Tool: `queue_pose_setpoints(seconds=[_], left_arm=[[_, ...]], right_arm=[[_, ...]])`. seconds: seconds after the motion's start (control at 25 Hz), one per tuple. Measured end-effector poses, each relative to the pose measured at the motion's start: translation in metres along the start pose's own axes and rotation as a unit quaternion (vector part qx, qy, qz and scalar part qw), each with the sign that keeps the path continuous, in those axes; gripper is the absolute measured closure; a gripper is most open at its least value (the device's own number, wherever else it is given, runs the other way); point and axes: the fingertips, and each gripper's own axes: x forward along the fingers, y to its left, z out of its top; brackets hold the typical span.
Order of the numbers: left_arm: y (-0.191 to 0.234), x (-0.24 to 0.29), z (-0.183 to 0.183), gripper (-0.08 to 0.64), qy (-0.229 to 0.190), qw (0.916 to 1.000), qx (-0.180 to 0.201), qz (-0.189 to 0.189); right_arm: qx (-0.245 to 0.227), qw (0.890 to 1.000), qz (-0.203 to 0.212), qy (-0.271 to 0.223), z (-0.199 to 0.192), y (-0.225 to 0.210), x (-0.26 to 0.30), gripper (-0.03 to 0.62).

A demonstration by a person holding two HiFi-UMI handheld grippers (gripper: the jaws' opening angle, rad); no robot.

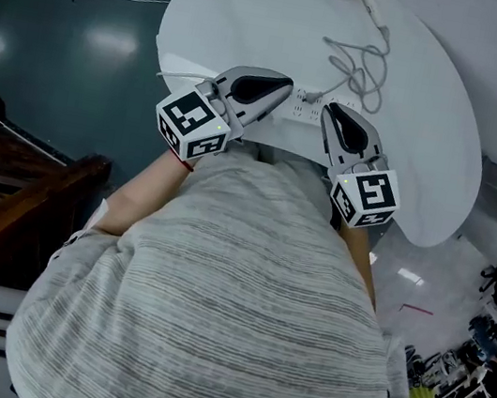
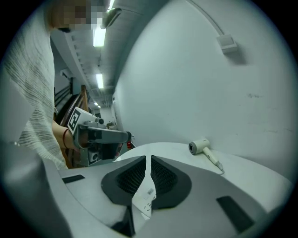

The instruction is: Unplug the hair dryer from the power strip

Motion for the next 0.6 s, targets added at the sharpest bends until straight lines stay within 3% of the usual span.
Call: queue_pose_setpoints(seconds=[0.36,0.6], left_arm=[[-0.017,-0.009,0.001,0.554,-0.007,0.9996,-0.01,-0.025],[-0.019,-0.009,-0.002,0.554,-0.008,0.9991,-0.017,-0.038]], right_arm=[[-0.01,0.999,0.011,-0.049,0.016,0.017,-0.014,0.565],[-0.009,0.998,0.014,-0.053,0.018,0.017,-0.014,0.566]])
